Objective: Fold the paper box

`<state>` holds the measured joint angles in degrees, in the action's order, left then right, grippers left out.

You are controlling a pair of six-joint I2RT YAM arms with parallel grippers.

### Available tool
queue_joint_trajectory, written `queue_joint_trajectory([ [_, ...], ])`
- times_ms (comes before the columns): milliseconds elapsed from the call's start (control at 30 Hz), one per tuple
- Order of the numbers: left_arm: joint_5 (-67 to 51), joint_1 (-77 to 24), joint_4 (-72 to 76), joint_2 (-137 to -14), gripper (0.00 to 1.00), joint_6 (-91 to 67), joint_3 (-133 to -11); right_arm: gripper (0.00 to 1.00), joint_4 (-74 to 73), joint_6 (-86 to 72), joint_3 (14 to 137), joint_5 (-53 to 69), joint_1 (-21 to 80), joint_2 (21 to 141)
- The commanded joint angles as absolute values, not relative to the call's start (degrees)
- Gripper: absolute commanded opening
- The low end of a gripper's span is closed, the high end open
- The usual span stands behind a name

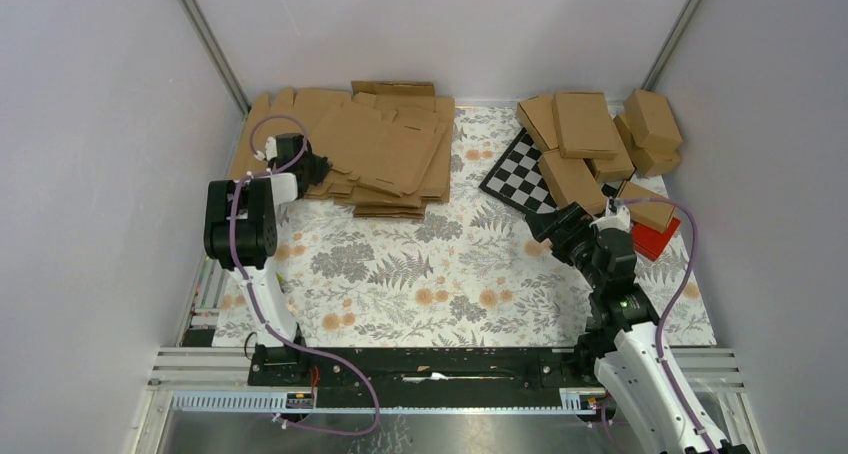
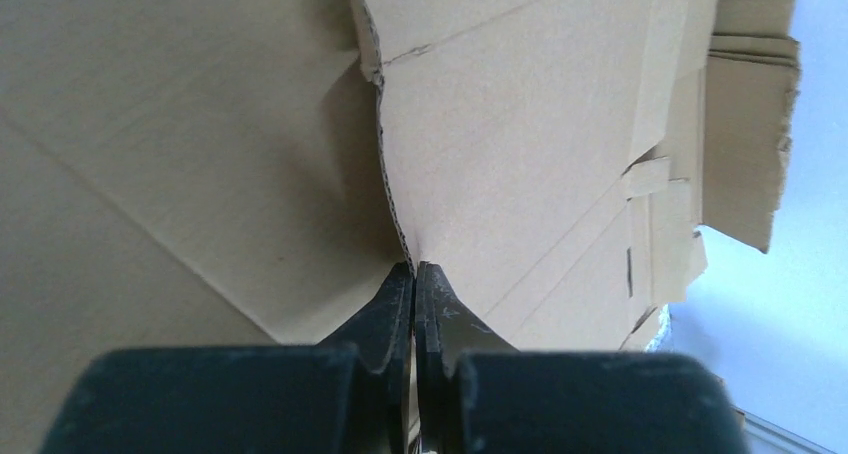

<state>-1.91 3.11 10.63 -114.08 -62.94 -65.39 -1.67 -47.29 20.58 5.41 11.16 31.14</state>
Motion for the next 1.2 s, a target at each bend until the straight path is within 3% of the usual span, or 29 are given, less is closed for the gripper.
queue_joint_trajectory([
  [0,-4.67,2.87,15.59,-112.57,0.00,-61.35,-66.15,0.99,4.78,-47.11,19.61,9.24,11.51,31.18],
  [500,-17.25,-2.86,20.53,-81.83,0.00,-67.33,-50.70,0.99,-2.27,-44.16,27.58,16.76,11.51,39.80],
  [933,-16.10,-5.82,-4.13,-39.50,0.00,-64.94,-27.97,0.99,-11.99,-46.54,27.77,8.50,11.51,46.18],
  [1167,-14.19,-8.56,-9.66,-29.84,0.00,-65.78,-19.82,0.99,-6.31,-49.75,24.22,17.39,11.51,45.84],
])
